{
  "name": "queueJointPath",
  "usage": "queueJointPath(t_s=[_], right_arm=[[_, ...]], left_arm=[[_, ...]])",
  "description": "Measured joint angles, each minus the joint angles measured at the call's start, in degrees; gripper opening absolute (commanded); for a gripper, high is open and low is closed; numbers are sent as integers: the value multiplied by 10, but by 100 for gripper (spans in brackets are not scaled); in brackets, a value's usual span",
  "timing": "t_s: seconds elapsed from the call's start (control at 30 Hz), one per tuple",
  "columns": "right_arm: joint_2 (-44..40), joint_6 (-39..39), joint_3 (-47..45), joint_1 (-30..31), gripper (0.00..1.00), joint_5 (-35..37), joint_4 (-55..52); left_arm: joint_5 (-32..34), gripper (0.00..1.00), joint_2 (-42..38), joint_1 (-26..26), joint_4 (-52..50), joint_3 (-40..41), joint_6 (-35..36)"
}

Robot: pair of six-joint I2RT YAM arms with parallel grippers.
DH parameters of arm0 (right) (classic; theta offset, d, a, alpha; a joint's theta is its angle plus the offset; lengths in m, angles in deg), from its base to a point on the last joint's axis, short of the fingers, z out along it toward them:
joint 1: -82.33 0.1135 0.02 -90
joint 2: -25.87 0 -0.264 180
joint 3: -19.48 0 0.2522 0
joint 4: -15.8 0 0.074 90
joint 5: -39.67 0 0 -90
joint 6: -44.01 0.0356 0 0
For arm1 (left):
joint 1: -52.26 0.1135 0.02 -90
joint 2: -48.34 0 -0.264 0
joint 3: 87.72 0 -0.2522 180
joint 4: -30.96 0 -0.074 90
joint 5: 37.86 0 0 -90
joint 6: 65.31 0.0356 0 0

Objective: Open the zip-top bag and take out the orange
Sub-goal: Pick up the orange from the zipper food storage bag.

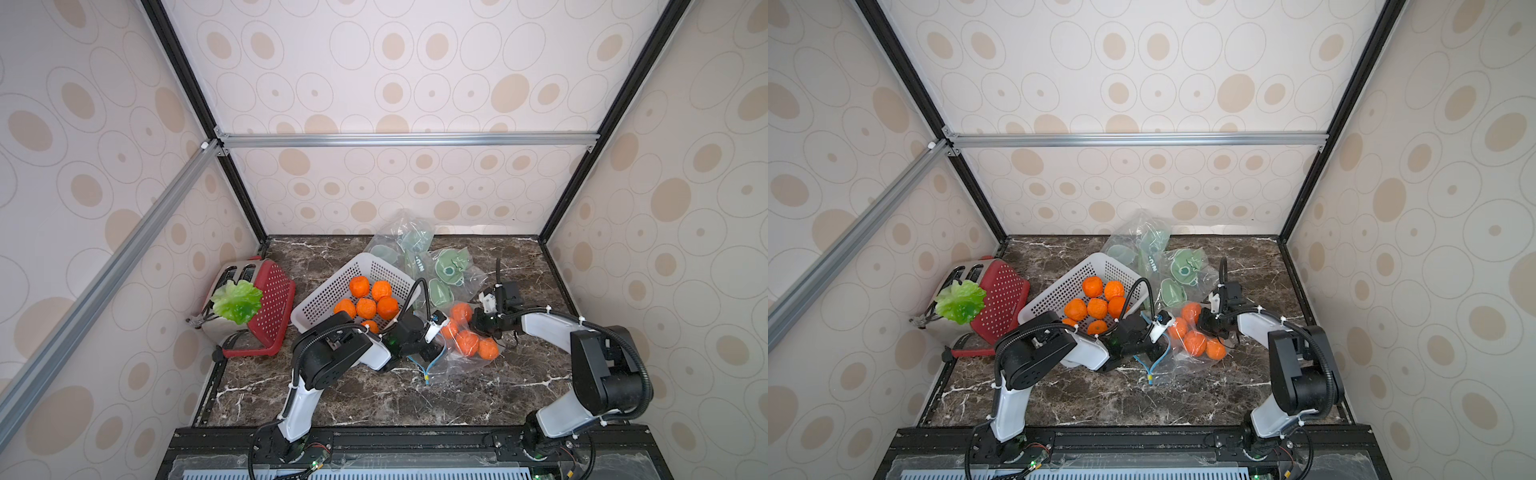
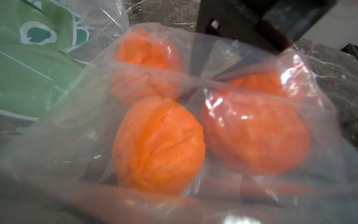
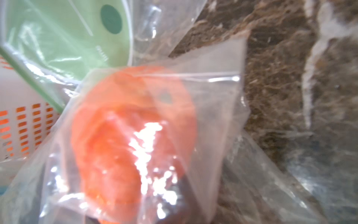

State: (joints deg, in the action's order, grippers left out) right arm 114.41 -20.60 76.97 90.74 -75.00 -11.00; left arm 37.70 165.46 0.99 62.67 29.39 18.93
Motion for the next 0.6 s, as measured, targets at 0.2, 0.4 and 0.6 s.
queueJointPath(t_s=[0.2, 0.4, 0.6], right_arm=[[0, -6, -14, 21, 9, -36, 43], [7, -19, -1, 40, 9, -38, 43], [26, -28, 8, 45, 15, -56, 31]], left_arm=[[2, 99, 5, 0, -4, 0, 24], [-20, 96, 6, -2, 7, 6, 33], [-48, 98, 6, -2, 50, 31, 33]])
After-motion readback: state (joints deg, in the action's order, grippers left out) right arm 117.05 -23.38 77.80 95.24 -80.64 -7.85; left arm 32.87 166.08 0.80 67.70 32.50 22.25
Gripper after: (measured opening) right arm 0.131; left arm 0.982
